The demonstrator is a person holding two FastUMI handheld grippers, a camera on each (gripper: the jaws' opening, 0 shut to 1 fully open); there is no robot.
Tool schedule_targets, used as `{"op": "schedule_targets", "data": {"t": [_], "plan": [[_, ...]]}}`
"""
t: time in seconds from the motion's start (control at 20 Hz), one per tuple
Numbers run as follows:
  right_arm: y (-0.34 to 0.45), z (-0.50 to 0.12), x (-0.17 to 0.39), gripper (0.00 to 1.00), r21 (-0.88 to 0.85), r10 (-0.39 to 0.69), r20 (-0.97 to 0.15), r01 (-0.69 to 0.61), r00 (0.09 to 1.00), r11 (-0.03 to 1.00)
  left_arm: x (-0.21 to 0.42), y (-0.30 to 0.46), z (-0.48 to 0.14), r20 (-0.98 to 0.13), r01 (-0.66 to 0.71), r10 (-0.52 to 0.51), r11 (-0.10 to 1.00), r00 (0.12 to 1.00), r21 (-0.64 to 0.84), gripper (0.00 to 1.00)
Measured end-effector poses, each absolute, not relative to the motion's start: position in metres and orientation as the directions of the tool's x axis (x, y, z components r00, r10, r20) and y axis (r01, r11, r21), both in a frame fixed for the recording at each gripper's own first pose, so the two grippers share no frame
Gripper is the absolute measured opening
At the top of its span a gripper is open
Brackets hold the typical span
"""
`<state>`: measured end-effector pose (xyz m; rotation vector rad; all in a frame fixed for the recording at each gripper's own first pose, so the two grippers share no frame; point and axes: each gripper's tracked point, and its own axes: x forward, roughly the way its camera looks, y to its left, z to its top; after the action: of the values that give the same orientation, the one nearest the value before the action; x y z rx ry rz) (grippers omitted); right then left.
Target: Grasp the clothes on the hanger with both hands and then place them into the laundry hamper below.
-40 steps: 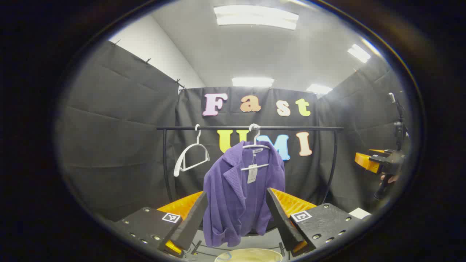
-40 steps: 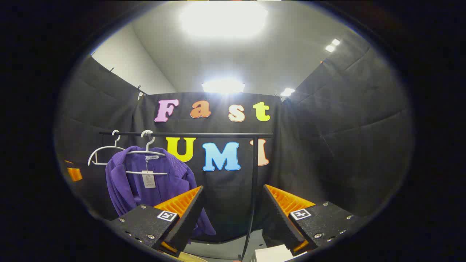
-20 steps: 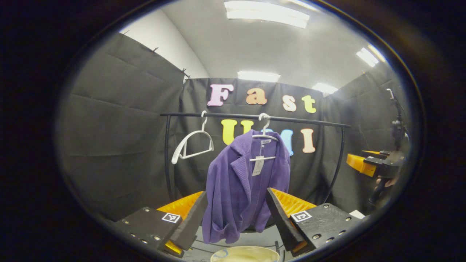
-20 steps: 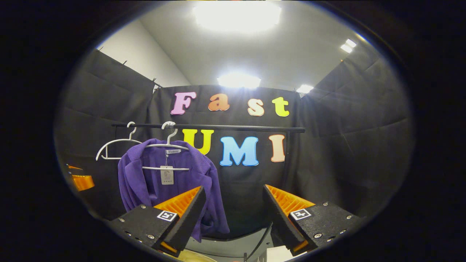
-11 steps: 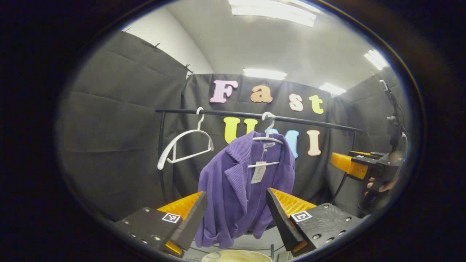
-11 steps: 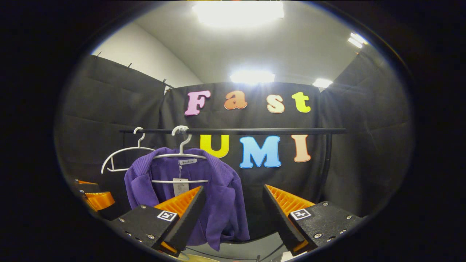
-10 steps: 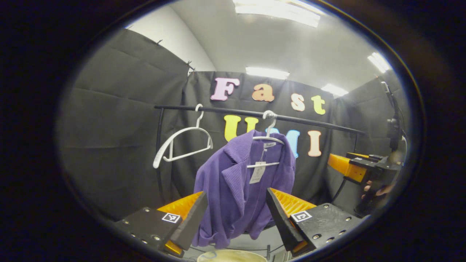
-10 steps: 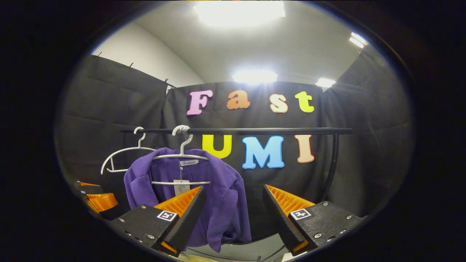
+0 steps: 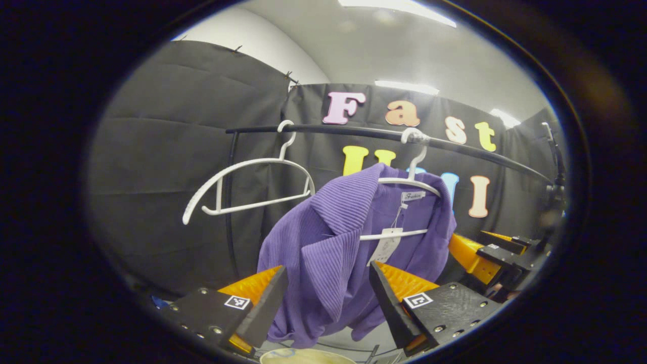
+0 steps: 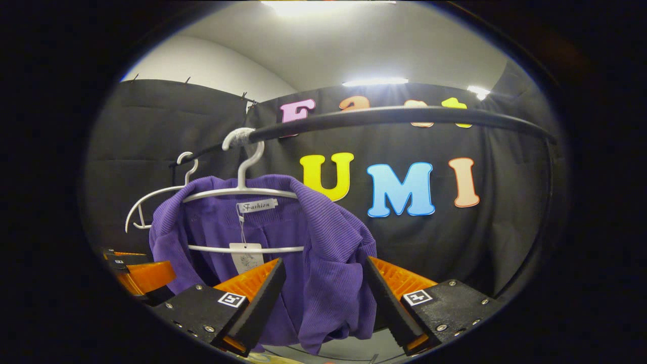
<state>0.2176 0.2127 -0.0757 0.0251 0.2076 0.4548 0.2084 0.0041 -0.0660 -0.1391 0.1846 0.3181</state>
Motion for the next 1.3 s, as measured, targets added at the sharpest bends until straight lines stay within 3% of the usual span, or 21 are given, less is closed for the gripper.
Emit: {"op": "schedule_targets", "data": {"t": [0.45, 0.6, 0.75, 0.85, 1.0, 1.05, 1.1, 1.2, 1.25, 1.3], "plan": [[0.236, -0.122, 0.282, 0.97, 0.099, 0.480, -0.193, -0.470, 0.856, 0.877, 0.250, 0.027, -0.075, -0.185, -0.504, 0.483, 0.859, 0.856, -0.088, 0.93], [0.244, -0.124, 0.291, 0.95, 0.094, 0.519, -0.168, -0.510, 0.838, 0.855, 0.255, 0.029, -0.075, -0.170, -0.520, 0.504, 0.851, 0.847, -0.070, 0.96], [0.248, -0.124, 0.291, 0.84, 0.081, 0.543, -0.152, -0.538, 0.826, 0.839, 0.251, 0.029, -0.074, -0.167, -0.534, 0.520, 0.844, 0.838, -0.051, 0.64], [0.247, -0.124, 0.292, 0.69, 0.075, 0.536, -0.143, -0.530, 0.832, 0.844, 0.251, 0.028, -0.071, -0.162, -0.519, 0.509, 0.854, 0.845, -0.026, 0.64], [0.245, -0.126, 0.301, 0.42, 0.090, 0.538, -0.134, -0.530, 0.832, 0.843, 0.248, 0.035, -0.071, -0.156, -0.550, 0.543, 0.835, 0.825, -0.002, 0.22], [0.241, -0.125, 0.303, 0.37, 0.091, 0.532, -0.134, -0.524, 0.836, 0.847, 0.248, 0.033, -0.071, -0.158, -0.541, 0.532, 0.841, 0.832, -0.019, 0.22], [0.239, -0.124, 0.302, 0.29, 0.088, 0.525, -0.132, -0.518, 0.841, 0.851, 0.246, 0.034, -0.069, -0.152, -0.527, 0.516, 0.849, 0.843, -0.038, 0.07], [0.239, -0.122, 0.300, 0.14, 0.086, 0.528, -0.129, -0.521, 0.839, 0.849, 0.243, 0.029, -0.065, -0.132, -0.483, 0.471, 0.871, 0.873, -0.090, 0.12], [0.239, -0.121, 0.299, 0.12, 0.082, 0.537, -0.129, -0.531, 0.834, 0.844, 0.240, 0.028, -0.064, -0.131, -0.459, 0.445, 0.882, 0.886, -0.109, 0.04], [0.238, -0.121, 0.300, 0.10, 0.083, 0.544, -0.129, -0.538, 0.829, 0.839, 0.242, 0.026, -0.064, -0.132, -0.432, 0.417, 0.893, 0.899, -0.127, 0.05]]}}
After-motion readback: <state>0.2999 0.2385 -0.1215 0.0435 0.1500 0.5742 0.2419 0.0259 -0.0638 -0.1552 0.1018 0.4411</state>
